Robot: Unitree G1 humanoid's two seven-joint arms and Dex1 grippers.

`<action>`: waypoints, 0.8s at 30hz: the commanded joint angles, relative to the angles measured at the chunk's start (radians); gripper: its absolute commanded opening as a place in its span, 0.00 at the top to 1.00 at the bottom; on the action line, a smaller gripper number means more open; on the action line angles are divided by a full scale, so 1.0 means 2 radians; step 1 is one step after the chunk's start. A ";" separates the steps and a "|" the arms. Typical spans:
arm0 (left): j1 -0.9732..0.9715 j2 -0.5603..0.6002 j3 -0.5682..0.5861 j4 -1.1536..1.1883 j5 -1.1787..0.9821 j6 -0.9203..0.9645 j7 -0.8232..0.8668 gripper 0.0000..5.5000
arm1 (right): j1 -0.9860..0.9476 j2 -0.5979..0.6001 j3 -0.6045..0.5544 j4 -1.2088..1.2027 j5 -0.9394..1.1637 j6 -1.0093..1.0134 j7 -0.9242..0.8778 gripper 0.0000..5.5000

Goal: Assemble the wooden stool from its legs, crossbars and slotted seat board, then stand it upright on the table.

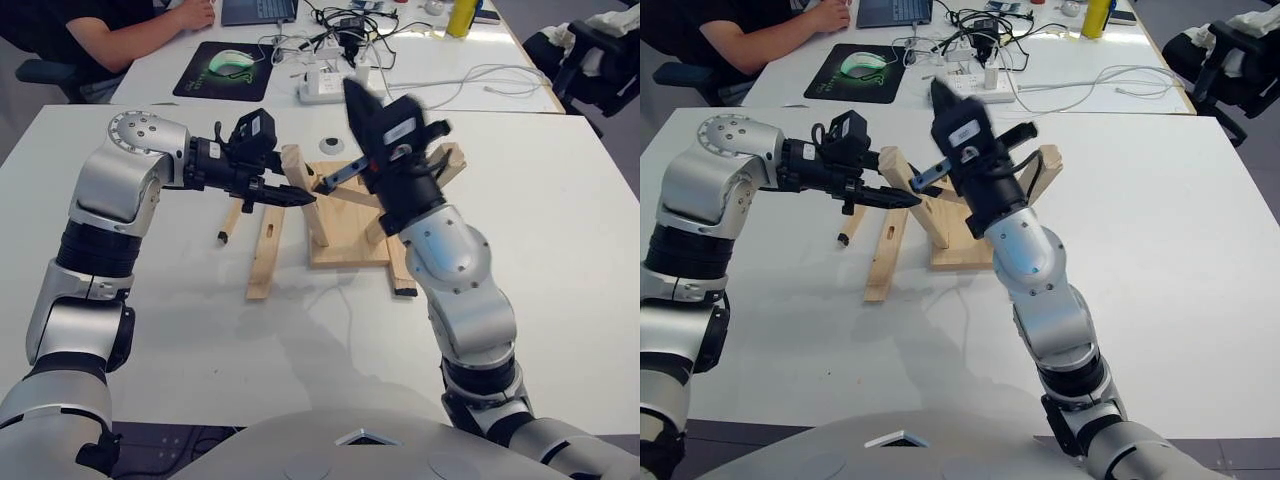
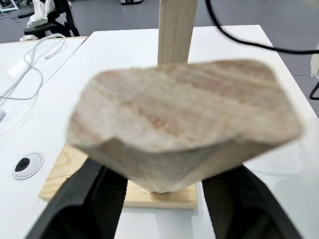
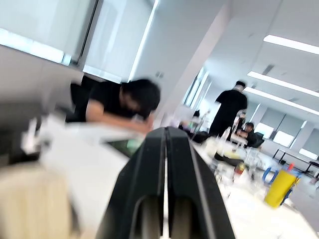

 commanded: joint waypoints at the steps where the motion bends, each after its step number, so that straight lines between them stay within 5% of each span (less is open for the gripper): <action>1: 0.035 0.009 0.007 -0.017 -0.018 0.033 -0.003 0.62 | 0.056 -0.079 0.079 0.044 -0.007 0.111 0.063 1.00; 14: 0.046 0.023 0.036 -0.035 -0.022 0.038 0.013 0.62 | 0.046 -0.084 0.081 0.032 -0.014 0.118 0.075 1.00; 24: 0.153 0.019 0.080 -0.088 -0.052 0.035 0.054 0.62 | 0.044 -0.084 0.061 0.039 -0.008 0.073 0.087 1.00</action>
